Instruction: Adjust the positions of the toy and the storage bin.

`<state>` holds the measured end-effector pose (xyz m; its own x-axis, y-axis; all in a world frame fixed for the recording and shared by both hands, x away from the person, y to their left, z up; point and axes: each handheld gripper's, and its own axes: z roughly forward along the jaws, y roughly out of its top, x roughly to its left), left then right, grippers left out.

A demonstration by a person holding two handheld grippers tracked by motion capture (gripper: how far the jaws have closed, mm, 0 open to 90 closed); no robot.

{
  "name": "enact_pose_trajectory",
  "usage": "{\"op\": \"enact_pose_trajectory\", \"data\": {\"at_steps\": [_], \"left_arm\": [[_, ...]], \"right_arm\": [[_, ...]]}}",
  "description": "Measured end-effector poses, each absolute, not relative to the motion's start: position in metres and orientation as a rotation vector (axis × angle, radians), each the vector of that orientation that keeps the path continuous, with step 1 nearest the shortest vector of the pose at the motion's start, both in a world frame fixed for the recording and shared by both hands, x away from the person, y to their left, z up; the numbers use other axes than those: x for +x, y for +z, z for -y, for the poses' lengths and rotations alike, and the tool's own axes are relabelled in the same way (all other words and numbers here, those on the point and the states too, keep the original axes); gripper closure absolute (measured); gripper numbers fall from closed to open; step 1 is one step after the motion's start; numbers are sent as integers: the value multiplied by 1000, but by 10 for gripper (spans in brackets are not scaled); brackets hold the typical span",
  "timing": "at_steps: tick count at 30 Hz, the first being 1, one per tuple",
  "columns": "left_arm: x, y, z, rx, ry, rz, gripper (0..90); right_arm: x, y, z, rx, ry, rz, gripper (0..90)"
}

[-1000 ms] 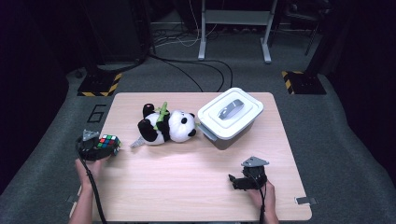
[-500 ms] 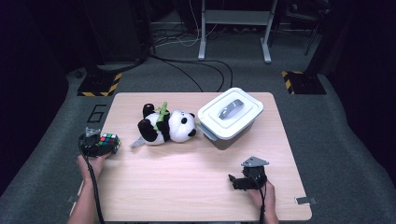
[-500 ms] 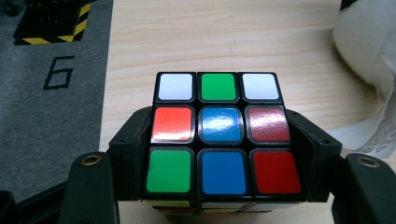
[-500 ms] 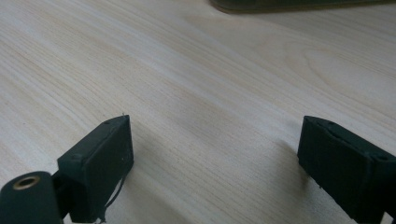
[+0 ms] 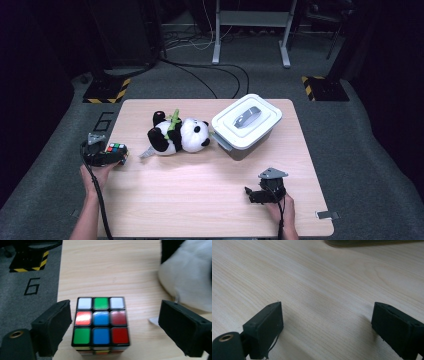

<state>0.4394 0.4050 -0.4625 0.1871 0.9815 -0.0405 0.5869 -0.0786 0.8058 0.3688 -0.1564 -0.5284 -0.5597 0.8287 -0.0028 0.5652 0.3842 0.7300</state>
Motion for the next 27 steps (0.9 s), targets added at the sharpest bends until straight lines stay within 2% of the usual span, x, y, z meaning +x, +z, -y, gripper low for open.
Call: {"op": "enact_pose_trajectory", "data": {"at_steps": [9, 17, 27], "left_arm": [[440, -420, -367, 1790, 669, -1358, 2], [455, -397, -318, 1860, 654, -1244, 0], [489, -390, -252, 1988, 616, -1147, 0]], "right_arm": [[369, -528, 156, 1210, 987, -2281, 96], [369, -528, 156, 1212, 989, -2281, 96], [369, -528, 157, 1205, 995, -2286, 100]]}}
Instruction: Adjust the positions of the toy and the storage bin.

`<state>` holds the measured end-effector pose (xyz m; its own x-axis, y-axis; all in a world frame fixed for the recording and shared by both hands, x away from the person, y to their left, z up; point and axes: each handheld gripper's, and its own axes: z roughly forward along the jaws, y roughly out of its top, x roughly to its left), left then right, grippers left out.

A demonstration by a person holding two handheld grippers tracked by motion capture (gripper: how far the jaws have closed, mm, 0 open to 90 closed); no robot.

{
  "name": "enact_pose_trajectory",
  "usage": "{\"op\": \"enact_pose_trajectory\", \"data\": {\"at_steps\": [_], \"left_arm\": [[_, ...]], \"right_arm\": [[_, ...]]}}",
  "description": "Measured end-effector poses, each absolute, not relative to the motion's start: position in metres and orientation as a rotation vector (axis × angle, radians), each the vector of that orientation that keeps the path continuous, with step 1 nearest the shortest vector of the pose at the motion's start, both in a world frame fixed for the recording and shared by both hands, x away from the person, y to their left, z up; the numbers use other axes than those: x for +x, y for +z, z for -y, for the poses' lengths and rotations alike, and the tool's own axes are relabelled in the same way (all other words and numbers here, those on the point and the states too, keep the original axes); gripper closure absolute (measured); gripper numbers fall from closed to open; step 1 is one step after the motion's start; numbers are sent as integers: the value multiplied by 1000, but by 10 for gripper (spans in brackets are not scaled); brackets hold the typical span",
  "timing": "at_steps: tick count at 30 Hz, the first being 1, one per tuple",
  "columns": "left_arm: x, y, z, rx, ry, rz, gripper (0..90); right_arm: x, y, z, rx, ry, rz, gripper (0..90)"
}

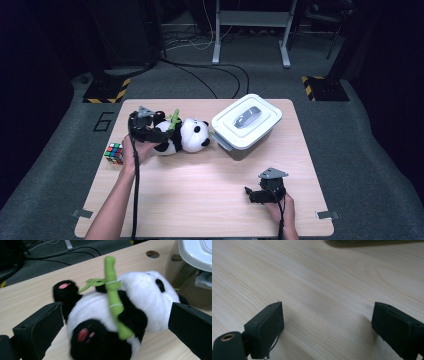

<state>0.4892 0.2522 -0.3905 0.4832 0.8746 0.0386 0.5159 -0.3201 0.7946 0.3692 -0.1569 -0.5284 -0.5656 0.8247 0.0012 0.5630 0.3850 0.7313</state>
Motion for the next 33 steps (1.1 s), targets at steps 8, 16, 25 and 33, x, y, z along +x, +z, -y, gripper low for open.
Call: {"op": "enact_pose_trajectory", "data": {"at_steps": [8, 16, 25, 33], "left_arm": [[511, -399, -225, 2053, 618, -1142, 66], [528, -414, -226, 2076, 638, -1235, 283], [529, -425, -217, 2205, 667, -1278, 690], [518, -418, -220, 2195, 690, -1195, 763]], "right_arm": [[369, -528, 157, 1202, 998, -2290, 101], [369, -528, 157, 1200, 1001, -2292, 106], [369, -528, 157, 1198, 999, -2291, 109], [369, -528, 157, 1195, 1000, -2291, 113]]}}
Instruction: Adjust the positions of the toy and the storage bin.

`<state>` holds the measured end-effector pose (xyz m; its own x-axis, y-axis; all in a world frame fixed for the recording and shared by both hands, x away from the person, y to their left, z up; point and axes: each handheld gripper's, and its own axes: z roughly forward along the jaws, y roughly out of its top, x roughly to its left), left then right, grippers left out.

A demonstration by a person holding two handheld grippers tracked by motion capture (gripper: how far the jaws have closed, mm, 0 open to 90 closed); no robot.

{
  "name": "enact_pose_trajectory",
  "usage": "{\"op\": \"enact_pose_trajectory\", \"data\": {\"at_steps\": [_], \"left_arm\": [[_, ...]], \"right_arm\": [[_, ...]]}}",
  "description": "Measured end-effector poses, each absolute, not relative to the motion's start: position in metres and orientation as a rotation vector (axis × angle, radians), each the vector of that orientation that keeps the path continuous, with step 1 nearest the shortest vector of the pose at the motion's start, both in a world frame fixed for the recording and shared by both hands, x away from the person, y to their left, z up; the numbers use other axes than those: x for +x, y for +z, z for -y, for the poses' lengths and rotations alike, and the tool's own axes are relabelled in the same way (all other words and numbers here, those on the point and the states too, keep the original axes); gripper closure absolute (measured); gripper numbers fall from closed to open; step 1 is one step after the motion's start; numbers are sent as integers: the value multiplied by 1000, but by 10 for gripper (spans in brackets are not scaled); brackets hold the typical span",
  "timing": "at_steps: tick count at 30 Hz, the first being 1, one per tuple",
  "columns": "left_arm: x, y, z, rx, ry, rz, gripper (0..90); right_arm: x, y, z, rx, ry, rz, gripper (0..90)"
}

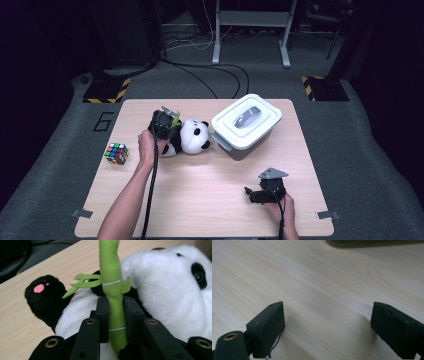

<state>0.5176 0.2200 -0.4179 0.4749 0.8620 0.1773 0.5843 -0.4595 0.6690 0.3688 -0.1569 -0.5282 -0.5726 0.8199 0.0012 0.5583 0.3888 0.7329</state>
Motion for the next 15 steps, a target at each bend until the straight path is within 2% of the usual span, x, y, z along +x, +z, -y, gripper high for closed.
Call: {"op": "enact_pose_trajectory", "data": {"at_steps": [15], "left_arm": [[469, -391, -238, 2162, 677, -1021, 764]], "right_arm": [[369, -528, 157, 1196, 1001, -2290, 119]]}}
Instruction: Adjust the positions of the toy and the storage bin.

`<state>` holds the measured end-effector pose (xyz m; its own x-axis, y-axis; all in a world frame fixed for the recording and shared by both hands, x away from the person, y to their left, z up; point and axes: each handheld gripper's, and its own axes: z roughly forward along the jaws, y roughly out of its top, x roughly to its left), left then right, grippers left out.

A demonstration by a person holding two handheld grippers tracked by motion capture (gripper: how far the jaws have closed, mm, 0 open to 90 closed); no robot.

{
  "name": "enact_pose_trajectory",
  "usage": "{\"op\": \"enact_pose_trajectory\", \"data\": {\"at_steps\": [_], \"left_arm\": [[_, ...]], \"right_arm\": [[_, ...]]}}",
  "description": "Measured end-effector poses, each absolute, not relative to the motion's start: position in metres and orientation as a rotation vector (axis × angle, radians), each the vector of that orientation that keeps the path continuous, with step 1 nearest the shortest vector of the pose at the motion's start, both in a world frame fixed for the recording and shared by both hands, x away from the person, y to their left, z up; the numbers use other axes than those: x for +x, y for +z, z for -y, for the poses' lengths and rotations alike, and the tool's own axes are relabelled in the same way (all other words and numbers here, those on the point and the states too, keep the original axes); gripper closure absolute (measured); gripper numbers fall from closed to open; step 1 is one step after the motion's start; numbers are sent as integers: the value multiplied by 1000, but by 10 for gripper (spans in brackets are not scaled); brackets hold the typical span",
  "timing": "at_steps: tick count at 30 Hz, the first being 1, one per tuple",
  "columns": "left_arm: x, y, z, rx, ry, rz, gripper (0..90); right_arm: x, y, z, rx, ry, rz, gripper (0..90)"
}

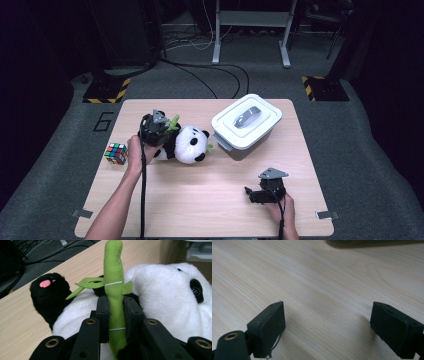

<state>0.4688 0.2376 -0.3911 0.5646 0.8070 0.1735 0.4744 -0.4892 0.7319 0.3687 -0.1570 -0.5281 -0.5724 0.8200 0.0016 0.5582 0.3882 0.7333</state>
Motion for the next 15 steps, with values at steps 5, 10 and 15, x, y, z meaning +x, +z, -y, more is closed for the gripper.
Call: {"op": "enact_pose_trajectory", "data": {"at_steps": [5, 10, 15], "left_arm": [[453, -390, -242, 2163, 675, -980, 763], [439, -392, -248, 2168, 638, -920, 762], [429, -399, -255, 2172, 606, -881, 761]], "right_arm": [[369, -528, 157, 1195, 1000, -2290, 120], [369, -528, 157, 1196, 1000, -2290, 120], [369, -528, 157, 1196, 1000, -2288, 121]]}}
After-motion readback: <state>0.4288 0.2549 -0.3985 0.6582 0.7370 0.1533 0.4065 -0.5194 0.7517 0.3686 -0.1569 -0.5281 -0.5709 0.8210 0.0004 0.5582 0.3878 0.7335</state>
